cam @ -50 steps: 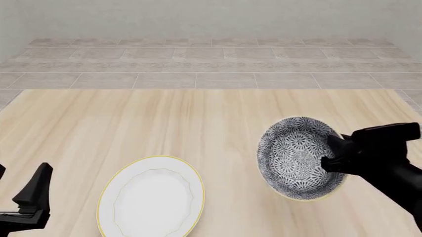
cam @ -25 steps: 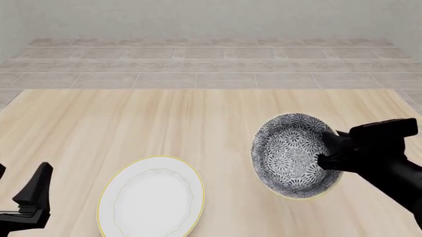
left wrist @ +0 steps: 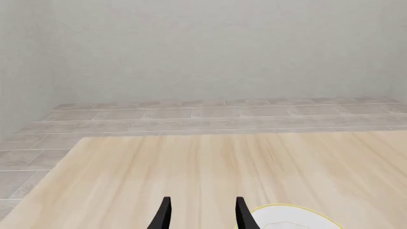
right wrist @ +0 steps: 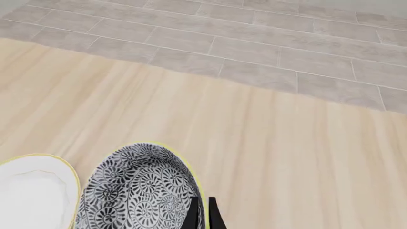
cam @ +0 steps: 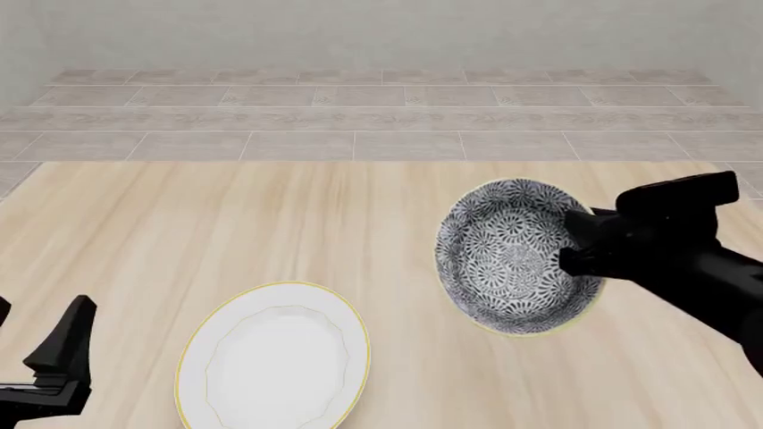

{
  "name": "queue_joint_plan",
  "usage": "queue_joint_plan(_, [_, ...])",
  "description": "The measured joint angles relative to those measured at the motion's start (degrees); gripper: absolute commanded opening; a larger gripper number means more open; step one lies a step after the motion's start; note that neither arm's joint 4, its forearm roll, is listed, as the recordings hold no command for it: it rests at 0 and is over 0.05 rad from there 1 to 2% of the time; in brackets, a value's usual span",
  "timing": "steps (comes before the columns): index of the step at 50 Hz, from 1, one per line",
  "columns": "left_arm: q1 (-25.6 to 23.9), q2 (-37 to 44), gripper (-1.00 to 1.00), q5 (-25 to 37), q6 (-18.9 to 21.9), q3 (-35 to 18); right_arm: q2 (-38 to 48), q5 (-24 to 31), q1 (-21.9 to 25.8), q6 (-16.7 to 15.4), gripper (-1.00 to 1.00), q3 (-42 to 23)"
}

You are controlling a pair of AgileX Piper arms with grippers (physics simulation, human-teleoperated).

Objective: Put the bowl on the plate.

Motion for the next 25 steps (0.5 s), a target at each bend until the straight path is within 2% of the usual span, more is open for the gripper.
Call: queue_joint_plan(25, [0.01, -1.38, 1.00, 1.48, 0.16, -0.24, 5.01, 1.92, 5.62, 0.90, -1.00, -6.36])
